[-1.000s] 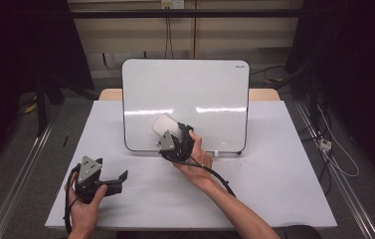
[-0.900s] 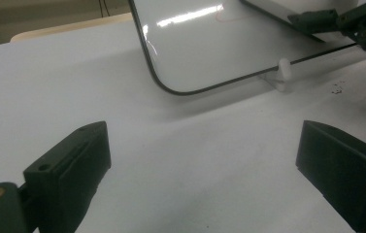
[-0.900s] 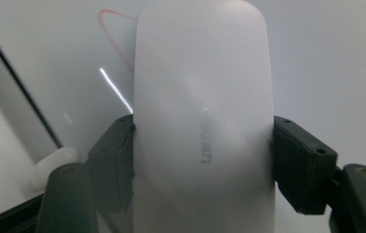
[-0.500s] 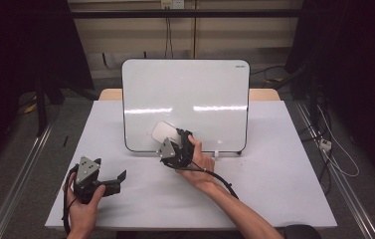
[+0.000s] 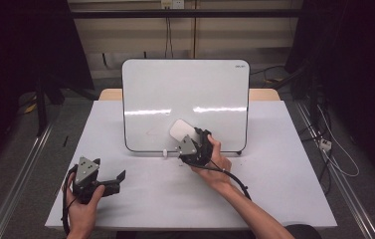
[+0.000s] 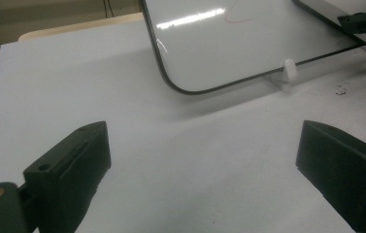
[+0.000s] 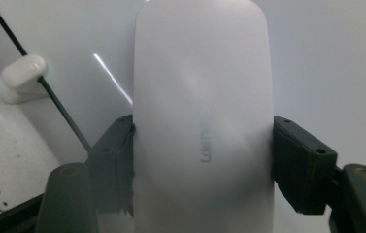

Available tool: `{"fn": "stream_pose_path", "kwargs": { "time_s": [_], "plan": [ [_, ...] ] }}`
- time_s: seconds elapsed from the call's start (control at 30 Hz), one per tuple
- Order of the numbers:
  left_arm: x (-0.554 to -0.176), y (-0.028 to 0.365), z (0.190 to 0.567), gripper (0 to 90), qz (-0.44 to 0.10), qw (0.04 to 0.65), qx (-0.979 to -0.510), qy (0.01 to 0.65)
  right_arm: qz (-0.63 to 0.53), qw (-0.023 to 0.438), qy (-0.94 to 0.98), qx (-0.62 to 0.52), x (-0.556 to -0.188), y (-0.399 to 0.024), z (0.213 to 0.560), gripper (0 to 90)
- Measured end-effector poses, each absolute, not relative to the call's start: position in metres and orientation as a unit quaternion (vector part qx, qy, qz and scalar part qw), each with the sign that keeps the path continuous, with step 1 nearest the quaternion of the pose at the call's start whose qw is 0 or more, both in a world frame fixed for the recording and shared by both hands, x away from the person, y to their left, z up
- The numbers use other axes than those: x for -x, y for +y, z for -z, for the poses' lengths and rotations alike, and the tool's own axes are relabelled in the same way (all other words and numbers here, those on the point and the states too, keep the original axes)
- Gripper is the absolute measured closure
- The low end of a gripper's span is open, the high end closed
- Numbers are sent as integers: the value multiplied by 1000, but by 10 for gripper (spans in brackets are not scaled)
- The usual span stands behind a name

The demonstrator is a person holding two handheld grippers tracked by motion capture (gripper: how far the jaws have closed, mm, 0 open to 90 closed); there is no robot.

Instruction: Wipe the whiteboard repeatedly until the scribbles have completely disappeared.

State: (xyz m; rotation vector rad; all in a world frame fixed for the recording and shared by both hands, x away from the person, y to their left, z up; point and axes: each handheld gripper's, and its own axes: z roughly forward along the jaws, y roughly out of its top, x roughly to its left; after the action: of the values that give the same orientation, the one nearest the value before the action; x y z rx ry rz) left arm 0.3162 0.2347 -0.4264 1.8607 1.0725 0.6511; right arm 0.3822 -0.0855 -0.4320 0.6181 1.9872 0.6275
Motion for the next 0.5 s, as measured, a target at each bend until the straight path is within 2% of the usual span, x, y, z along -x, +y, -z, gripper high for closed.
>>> {"fn": "stream_pose_path", "kwargs": {
  "time_s": [0.5],
  "plan": [
    [-317, 235, 427, 56, -261, 433, -747, 432, -272, 462, 781, -320, -393, -127, 413, 318]
  ]
}}
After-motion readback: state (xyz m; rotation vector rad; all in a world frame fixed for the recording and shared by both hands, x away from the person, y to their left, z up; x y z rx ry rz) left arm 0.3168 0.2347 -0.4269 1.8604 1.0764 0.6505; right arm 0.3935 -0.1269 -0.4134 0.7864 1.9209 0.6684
